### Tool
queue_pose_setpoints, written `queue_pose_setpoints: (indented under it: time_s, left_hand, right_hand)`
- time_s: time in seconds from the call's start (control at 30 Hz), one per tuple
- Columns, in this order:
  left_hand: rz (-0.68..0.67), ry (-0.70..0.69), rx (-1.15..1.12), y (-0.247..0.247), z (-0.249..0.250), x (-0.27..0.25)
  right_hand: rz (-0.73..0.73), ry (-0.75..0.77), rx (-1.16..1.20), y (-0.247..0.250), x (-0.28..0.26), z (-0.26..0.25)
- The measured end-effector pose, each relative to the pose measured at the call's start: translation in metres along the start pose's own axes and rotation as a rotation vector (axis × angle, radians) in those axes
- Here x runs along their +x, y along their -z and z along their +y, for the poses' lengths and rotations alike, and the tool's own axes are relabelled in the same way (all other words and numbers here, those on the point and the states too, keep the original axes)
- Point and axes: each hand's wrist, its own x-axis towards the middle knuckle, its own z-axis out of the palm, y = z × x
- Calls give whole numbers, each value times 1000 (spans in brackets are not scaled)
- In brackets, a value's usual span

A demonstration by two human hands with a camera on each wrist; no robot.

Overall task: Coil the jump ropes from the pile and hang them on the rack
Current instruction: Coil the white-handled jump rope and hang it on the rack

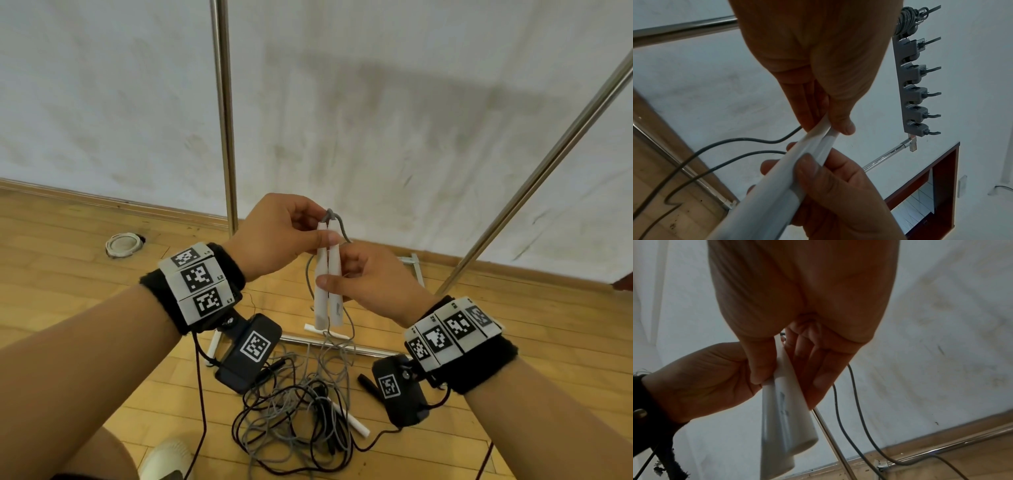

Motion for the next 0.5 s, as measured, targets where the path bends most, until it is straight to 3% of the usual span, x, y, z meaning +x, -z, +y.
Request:
queue_pose_setpoints:
  time_s: [0.5]
  left_hand:
    - [-1,17,-71,-1,4,-1]
  right_hand:
    - [-64,-24,123,2,-5,-5]
